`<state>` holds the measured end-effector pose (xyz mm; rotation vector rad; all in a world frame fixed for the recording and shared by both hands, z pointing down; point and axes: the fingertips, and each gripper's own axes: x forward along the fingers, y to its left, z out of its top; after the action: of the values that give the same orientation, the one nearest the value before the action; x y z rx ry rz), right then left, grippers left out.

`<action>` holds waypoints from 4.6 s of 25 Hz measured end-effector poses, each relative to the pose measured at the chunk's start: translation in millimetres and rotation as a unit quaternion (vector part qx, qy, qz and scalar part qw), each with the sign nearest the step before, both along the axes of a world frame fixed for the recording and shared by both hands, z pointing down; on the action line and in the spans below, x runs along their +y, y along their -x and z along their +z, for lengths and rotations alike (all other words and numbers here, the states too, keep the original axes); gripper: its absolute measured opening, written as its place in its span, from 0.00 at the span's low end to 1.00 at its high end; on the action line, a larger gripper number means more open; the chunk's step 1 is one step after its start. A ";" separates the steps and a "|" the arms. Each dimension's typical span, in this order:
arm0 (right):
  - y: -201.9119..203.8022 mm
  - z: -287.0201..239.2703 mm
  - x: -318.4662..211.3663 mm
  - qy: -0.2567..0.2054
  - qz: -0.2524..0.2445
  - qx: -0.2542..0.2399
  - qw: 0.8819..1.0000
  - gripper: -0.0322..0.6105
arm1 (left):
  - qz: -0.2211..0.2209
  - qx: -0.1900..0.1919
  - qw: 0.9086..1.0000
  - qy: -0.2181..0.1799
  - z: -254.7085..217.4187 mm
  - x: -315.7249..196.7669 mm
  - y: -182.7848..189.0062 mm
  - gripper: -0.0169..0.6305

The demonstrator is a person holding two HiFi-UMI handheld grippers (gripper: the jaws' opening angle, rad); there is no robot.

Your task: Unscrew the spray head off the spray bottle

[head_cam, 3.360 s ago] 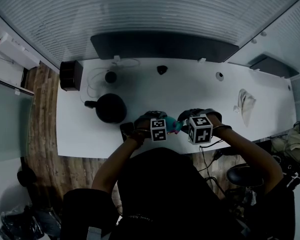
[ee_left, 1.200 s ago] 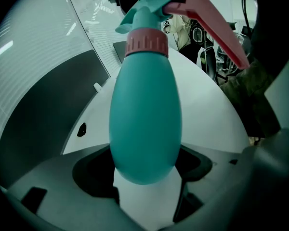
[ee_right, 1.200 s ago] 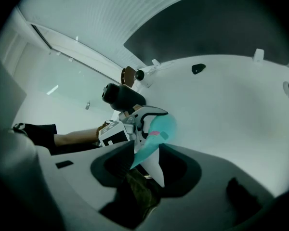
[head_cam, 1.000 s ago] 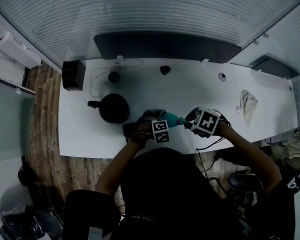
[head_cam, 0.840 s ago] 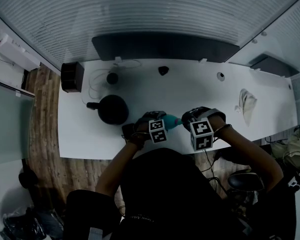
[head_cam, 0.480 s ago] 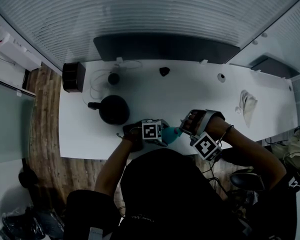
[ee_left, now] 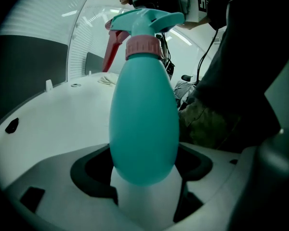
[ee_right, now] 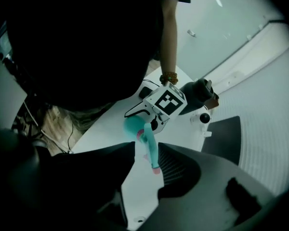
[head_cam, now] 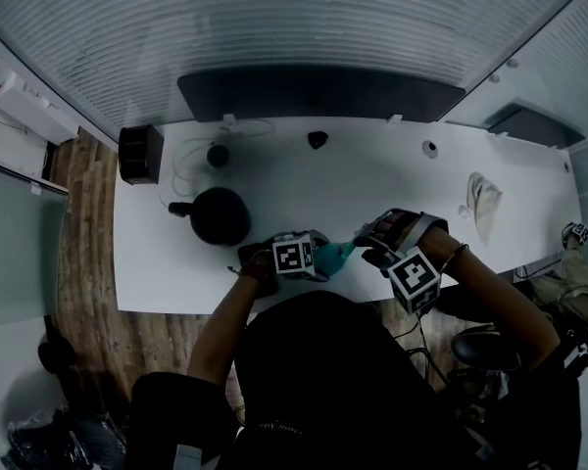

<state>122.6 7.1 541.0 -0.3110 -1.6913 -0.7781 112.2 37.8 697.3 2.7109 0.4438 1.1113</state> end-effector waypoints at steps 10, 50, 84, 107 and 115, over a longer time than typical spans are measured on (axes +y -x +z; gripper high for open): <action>-3.2 -4.3 -42.5 0.307 0.498 -0.223 0.780 0.31 | -0.202 -0.010 0.957 -0.209 -2.7 -79.4 15.9 0.60; 2.6 11.9 -8.8 0.118 0.180 -0.027 0.976 0.14 | -0.087 0.030 0.987 -0.135 -4.8 -37.2 -2.3 0.60; 11.9 12.4 -25.2 0.442 0.614 -0.197 0.623 0.32 | -0.246 -0.057 0.913 -0.319 -10.8 -98.3 25.3 0.60; 0.2 13.1 -29.3 0.260 0.495 -0.085 0.824 0.18 | -0.257 0.017 0.953 -0.162 11.2 -75.8 7.0 0.61; -9.1 18.3 -22.0 0.373 0.567 -0.211 0.703 0.18 | -0.249 0.078 0.957 -0.126 13.6 -61.1 5.0 0.61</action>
<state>131.7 -14.9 559.3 0.4278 -2.1109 0.8619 107.2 -23.3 710.9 2.8883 -0.3793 0.8612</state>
